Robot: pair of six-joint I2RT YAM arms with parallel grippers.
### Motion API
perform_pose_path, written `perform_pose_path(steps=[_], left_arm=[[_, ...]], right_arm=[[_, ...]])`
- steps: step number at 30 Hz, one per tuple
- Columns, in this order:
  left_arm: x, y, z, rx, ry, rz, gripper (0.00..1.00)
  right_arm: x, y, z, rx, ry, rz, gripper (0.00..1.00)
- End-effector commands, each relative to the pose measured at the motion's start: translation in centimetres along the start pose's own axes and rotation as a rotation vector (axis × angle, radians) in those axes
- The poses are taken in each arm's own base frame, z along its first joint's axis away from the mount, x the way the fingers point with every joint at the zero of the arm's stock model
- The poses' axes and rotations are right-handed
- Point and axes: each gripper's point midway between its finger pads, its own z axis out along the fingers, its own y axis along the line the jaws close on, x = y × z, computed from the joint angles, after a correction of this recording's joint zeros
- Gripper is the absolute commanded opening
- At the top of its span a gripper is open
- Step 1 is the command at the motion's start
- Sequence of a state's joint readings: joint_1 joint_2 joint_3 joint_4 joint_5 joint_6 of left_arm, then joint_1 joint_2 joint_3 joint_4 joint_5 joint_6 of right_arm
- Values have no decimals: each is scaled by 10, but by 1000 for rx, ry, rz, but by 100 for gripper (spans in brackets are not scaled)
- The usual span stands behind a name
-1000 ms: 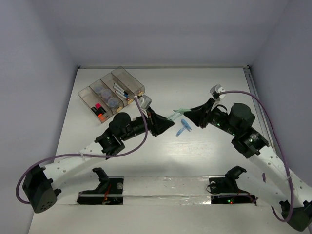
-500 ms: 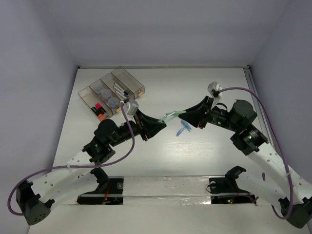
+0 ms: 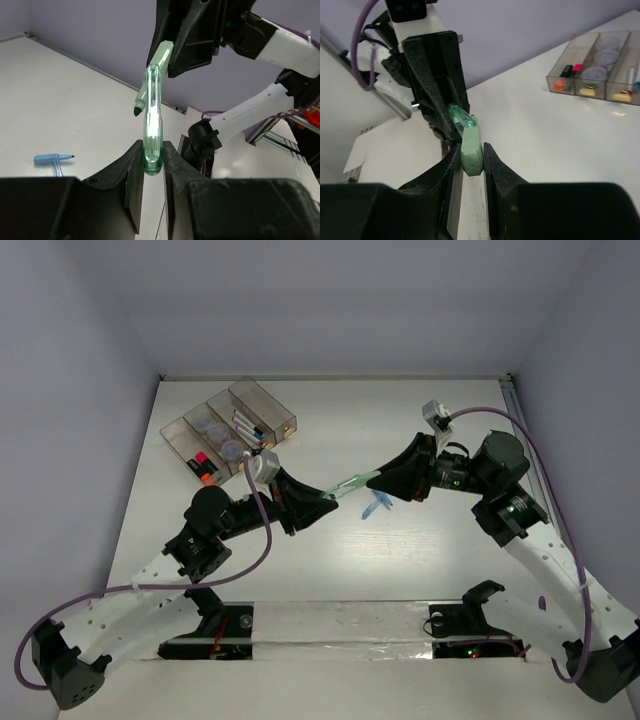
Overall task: Sort the stationery into containers
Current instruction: Close the pen cap on the pen.
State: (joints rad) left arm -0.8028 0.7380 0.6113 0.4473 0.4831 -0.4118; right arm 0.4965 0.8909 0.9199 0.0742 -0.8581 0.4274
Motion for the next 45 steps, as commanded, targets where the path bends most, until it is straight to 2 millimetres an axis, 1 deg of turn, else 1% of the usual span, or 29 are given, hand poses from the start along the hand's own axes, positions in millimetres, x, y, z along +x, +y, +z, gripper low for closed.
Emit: perform_pose_path(steps=[1,3,7,11,14,18,22,24,30,33,36,40,41,45], left_arm=[[-17,-21,-6,92,-43,88,0],[-21,-20,-8,86,-52,100,0],[-27,-23,-8,85,-51,113,0],[-27,-19,-7,66,-44,116,0],[-26,-17,-5,62,-39,112,0],[-29,-18,-2,68,-45,112,0],[-32,-20,6,91,-39,114,0],[-31,-17,11,89,-32,116,0],[-38,-17,18,102,-40,142,0],[-41,-20,19,118,-46,154,0],[-44,-24,19,137,-46,162,0],[-45,-28,20,157,-39,170,0],[-47,-29,21,160,-41,173,0],[-46,-29,28,183,-26,163,0]], right_arm=[[-30,40,-5,-163,-20,-63,0],[-30,45,-7,-190,-7,-57,0],[-29,49,-8,-200,-2,-49,0],[-30,55,-9,-226,10,-38,0],[-31,56,-9,-231,19,-29,0],[-26,54,-8,-247,32,-9,0],[-23,49,-5,-247,35,4,0],[-21,47,-4,-249,42,11,0],[-17,54,-7,-291,60,15,0],[-16,54,-7,-293,71,18,0],[-13,52,-7,-293,82,25,0],[-9,45,-4,-272,99,43,0],[-9,45,-4,-274,101,43,0],[-8,41,-2,-265,102,54,0]])
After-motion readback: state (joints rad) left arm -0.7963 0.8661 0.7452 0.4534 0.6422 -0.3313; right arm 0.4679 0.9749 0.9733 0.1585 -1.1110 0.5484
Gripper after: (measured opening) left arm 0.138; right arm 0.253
